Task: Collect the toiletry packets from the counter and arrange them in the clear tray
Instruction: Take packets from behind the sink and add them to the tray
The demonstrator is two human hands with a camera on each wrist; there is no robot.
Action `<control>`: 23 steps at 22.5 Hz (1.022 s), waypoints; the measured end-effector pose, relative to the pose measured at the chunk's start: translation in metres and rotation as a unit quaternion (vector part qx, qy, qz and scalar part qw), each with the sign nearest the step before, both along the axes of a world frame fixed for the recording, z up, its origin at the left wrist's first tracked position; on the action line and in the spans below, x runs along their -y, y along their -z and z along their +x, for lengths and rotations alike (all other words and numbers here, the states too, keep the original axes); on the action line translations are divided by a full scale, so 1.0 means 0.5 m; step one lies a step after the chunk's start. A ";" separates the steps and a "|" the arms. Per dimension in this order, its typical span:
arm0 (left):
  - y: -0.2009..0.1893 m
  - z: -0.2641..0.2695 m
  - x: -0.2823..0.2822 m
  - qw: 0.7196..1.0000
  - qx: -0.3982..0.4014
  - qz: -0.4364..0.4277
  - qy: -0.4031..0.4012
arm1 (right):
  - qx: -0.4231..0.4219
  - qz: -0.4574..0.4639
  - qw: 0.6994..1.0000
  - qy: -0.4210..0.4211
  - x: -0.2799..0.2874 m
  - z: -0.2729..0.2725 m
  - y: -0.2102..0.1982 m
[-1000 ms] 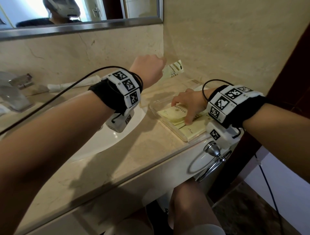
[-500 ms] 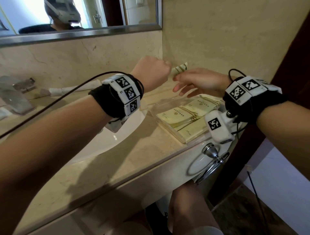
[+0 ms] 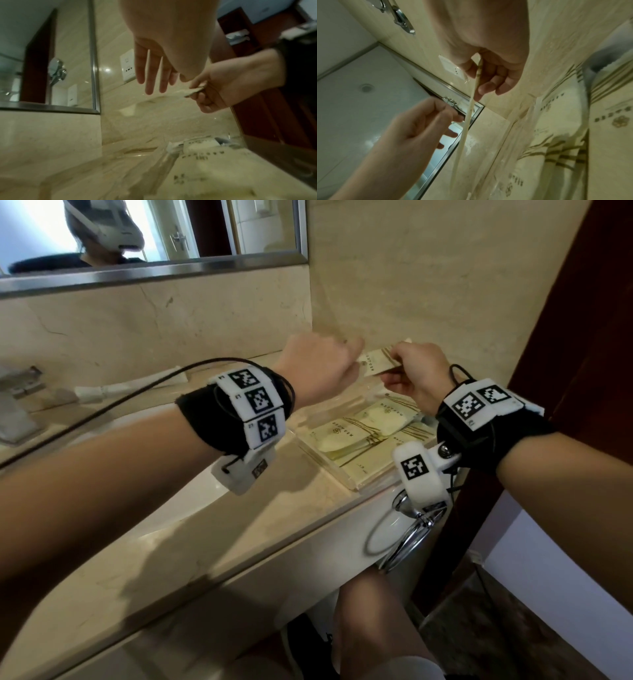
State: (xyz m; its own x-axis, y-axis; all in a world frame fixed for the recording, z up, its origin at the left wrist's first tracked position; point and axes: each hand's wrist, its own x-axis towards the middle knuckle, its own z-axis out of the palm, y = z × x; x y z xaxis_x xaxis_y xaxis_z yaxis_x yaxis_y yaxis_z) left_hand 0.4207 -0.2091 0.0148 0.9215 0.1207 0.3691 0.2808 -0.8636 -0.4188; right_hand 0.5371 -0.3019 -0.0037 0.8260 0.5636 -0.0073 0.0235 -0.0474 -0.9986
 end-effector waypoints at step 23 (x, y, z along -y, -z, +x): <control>0.003 0.017 0.002 0.786 -0.111 -0.600 -0.098 | 0.074 -0.120 0.990 0.027 0.094 0.087 0.051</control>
State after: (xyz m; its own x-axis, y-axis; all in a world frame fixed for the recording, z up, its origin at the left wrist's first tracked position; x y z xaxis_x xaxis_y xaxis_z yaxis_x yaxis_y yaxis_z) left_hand 0.4292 -0.2101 0.0135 0.8679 0.4065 -0.2853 0.4919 -0.6243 0.6069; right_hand 0.5805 -0.3490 -0.0293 0.8568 0.5156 -0.0130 0.1587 -0.2875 -0.9445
